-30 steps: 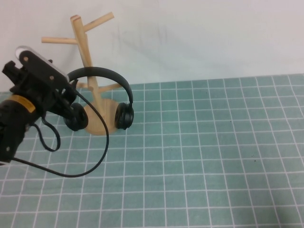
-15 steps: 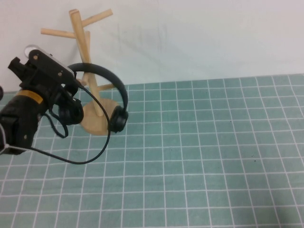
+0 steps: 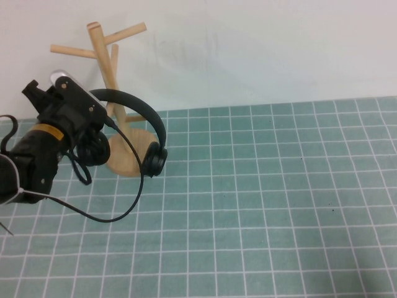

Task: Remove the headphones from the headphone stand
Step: Pick up the headphones from the headphone stand

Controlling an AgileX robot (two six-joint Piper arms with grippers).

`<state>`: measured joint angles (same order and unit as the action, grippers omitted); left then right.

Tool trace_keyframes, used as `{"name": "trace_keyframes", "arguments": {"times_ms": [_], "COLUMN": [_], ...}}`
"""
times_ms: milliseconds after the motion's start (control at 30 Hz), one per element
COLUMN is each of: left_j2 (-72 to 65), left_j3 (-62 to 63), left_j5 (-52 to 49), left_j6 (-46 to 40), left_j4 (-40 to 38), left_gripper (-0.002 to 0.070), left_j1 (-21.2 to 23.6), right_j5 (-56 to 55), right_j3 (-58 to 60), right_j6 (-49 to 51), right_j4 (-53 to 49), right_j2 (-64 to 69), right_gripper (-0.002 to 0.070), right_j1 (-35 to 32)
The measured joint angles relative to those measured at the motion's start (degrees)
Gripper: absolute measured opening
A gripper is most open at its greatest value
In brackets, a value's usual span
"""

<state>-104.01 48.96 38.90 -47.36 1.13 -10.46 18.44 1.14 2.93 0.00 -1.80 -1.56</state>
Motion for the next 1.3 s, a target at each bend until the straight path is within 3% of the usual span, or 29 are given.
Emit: {"name": "trace_keyframes", "arguments": {"times_ms": [167,433,667,1000,1167,1300], "left_j2": [-0.2,-0.5,-0.7,0.8,7.6,14.2], "left_j3": [0.0,0.0,0.0,0.0,0.0,0.0], "left_j5": [2.3,3.1,3.0,0.9,-7.2,-17.5], "left_j6": [-0.4,-0.5,-0.7,0.4,4.3,6.0], "left_j4": [0.0,2.5,2.6,2.8,0.6,-5.7], "left_gripper": [0.0329,0.0254,0.0055,0.0052,0.0052,0.0052], "left_j1": [0.0,0.0,0.0,0.0,-1.6,-3.9], "right_j5": [0.0,0.0,0.0,0.0,0.0,0.0], "right_j3": [0.0,0.0,0.0,0.0,0.0,0.0], "right_j6": [0.0,0.0,0.0,0.0,0.0,0.0], "right_j4": [0.0,0.0,0.0,0.0,0.0,0.0], "right_j2": [0.0,0.0,0.0,0.0,0.0,0.0], "right_gripper": [-0.0008,-0.0008,-0.0008,-0.0008,-0.0008,-0.0008], "right_j1": [0.0,0.0,0.0,0.0,0.0,0.0]}}
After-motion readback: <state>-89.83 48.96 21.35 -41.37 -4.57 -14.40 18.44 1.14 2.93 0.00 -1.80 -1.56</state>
